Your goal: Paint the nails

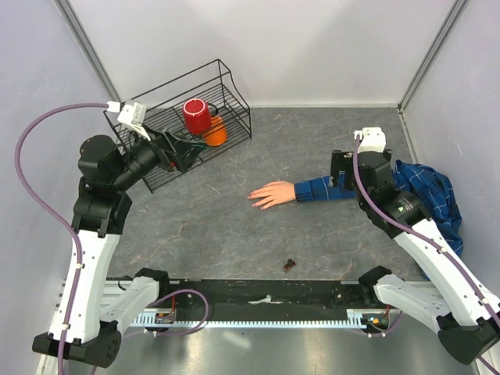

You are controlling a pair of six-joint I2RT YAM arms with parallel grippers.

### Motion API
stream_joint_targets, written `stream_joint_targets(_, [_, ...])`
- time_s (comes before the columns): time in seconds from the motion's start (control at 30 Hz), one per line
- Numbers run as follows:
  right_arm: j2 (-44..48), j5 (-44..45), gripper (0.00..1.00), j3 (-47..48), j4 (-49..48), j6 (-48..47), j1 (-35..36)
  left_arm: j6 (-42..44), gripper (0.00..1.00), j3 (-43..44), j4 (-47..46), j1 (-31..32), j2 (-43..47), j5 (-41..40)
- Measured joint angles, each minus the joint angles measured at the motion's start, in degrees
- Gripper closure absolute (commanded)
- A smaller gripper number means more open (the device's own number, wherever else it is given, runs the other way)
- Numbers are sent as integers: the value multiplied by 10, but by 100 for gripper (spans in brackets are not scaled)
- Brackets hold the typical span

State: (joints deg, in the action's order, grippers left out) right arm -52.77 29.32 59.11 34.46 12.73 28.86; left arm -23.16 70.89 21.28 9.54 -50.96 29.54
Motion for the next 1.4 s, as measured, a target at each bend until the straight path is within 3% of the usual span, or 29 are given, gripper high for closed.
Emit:
stream_joint_targets(0.13, [-2, 7, 2, 0, 3, 3, 0, 8, 11, 5, 1, 45, -18, 26])
stream_joint_targets(0.33, [-8, -28, 2, -8, 0, 7, 0, 38, 18, -7, 5, 234, -49, -5])
stream_joint_targets(0.6, [1, -114, 2, -67, 1, 30, 0, 88, 28, -84, 34, 449, -94, -147])
stream_joint_targets(0.77, [56, -160, 2, -108, 4, 37, 0, 96, 32, -121, 53, 562, -172, -196])
stream_joint_targets(1.0, [96, -177, 2, -116, 3, 52, 0, 95, 32, -129, 55, 638, -268, -221])
stream_joint_targets(1.4, [97, -196, 2, -137, 0, 87, 0, 82, 32, -127, 43, 679, -332, -252])
